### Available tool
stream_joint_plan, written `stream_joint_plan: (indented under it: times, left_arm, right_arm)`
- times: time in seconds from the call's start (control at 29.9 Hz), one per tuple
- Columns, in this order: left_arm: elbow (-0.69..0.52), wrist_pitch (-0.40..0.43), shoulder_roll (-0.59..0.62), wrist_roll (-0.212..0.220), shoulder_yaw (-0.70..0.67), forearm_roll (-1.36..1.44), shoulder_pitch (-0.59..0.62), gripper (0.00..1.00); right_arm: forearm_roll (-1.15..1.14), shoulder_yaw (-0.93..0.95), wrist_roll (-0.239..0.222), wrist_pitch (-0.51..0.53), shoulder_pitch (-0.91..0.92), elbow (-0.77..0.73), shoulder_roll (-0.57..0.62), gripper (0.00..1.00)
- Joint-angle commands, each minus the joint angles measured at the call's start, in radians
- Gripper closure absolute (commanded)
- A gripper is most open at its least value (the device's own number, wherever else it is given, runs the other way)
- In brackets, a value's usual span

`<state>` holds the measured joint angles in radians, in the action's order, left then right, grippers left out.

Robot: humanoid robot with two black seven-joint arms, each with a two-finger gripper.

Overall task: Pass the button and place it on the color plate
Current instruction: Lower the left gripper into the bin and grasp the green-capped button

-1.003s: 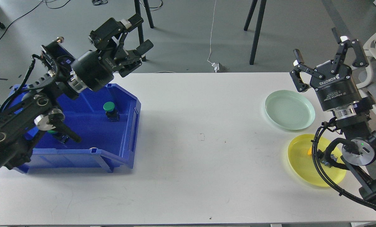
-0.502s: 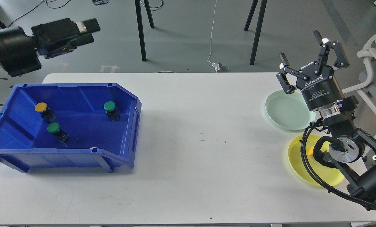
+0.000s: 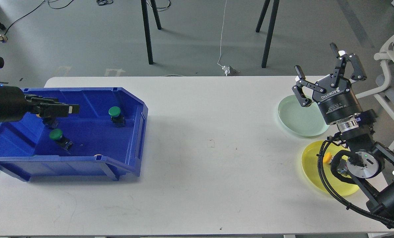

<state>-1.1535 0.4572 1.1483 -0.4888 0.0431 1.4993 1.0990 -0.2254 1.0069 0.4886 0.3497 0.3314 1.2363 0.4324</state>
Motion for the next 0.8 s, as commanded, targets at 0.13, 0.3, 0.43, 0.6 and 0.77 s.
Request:
stream_joint_plan:
  times: [0.13,0.3,0.43,0.6,0.77]
  left_arm:
    - [0.159,-0.002,-0.107,0.0,0.011,0.055,-0.054,0.07]
    - [0.221,-0.006,-0.17,0.0,0.009,0.056,-0.091,0.07]
    - [0.244,-0.006,-0.176,0.0,0.011,0.058,-0.096,0.06]
    - [0.285,-0.009,-0.186,0.0,0.011,0.058,-0.122,0.06]
    - [0.32,-0.017,-0.206,0.0,0.011,0.059,-0.142,0.06]
  right_arm:
    - [0.001,0.001,0.0,0.002,-0.006,0.0,0.003,0.05]
    - [0.001,0.004,0.0,0.003,-0.009,0.0,0.008,0.05]
    - [0.001,0.009,0.0,0.005,-0.018,0.0,0.009,0.05]
    - [0.003,0.007,0.0,0.006,-0.02,0.002,0.011,0.05]
    - [0.003,0.009,0.0,0.009,-0.02,0.002,0.011,0.05]
